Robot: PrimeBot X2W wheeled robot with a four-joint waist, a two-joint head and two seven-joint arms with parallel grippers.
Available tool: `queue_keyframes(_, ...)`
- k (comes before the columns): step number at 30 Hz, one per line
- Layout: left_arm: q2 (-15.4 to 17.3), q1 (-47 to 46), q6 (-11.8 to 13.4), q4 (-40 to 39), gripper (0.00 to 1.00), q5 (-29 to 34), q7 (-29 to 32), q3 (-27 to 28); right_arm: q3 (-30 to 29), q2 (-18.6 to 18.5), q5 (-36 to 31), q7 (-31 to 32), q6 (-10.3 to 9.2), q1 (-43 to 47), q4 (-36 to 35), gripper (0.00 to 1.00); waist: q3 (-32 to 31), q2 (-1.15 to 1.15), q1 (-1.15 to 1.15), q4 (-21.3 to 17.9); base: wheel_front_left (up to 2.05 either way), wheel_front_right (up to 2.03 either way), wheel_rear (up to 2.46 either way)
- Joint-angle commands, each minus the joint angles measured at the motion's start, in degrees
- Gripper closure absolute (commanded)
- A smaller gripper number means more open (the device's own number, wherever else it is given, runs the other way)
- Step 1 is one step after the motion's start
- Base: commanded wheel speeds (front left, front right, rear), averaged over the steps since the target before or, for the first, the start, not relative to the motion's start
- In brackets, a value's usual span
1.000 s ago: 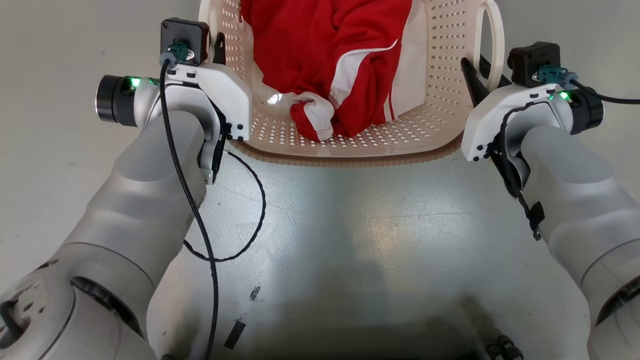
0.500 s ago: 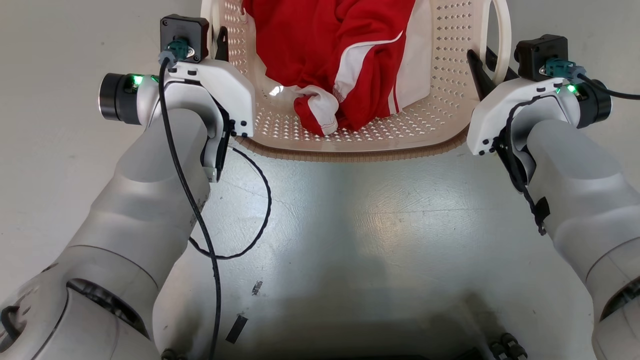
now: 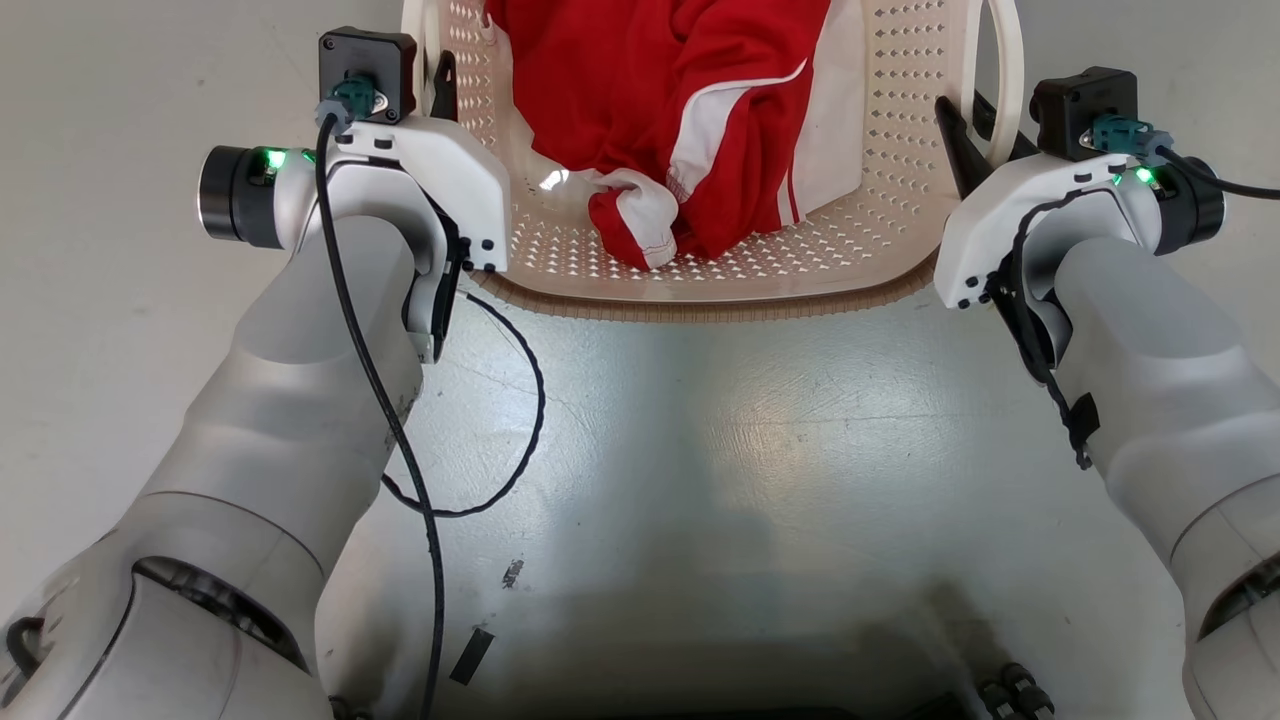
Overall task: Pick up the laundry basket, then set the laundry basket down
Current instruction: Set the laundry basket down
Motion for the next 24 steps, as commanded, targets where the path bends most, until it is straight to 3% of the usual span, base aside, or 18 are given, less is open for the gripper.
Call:
queue_keyframes(1, 1.2, 0.7, -0.6, -0.6, 1.0, 1.5, -0.4, 0.9, 0.6, 1.0, -1.4, -0.8, 0.86, 3.1, -0.3, 1.0, 0.0, 0.0, 0.0, -0.1, 0.0, 0.0, 0.0)
queue_keyframes(5, 0.7, 0.9, -1.0, 0.0, 1.0, 1.8, -0.4, 2.5, -0.8, 0.8, -2.0, -0.8, 0.86, 2.5, -0.6, 1.0, 0.3, 0.0, 0.0, -0.2, 0.0, 0.0, 0.0)
queue_keyframes(6, 0.6, 0.8, -0.8, 0.1, 0.75, 1.9, -0.4, 2.8, -1.8, 0.4, -2.2, -0.8, 0.86, 2.1, -0.8, 0.69, 0.4, 0.0, 0.0, -0.2, 0.0, 0.0, 0.0)
queue_keyframes(7, 0.5, 0.8, -0.3, 0.4, 0.51, 1.9, -0.4, 3.2, -2.4, 0.2, -2.6, -0.8, 0.86, 2.0, -0.9, 0.48, 0.5, 0.0, 0.0, -0.2, 0.0, 0.0, 0.0)
queue_keyframes(8, 0.3, 1.1, -0.1, 1.3, 0.0, 1.8, -0.3, 3.3, -3.0, 0.1, -3.2, -0.8, 0.86, 2.0, -1.1, 0.0, 0.5, 0.0, 0.0, -0.2, 0.0, 0.0, 0.0)
queue_keyframes(24, -0.6, 0.7, 0.4, 4.0, 0.0, 2.3, -0.4, 4.4, -14.3, 0.0, -12.7, -0.8, 0.86, 5.4, -7.1, 0.0, -0.7, 0.0, 0.0, -0.4, 0.0, 0.0, 0.0)
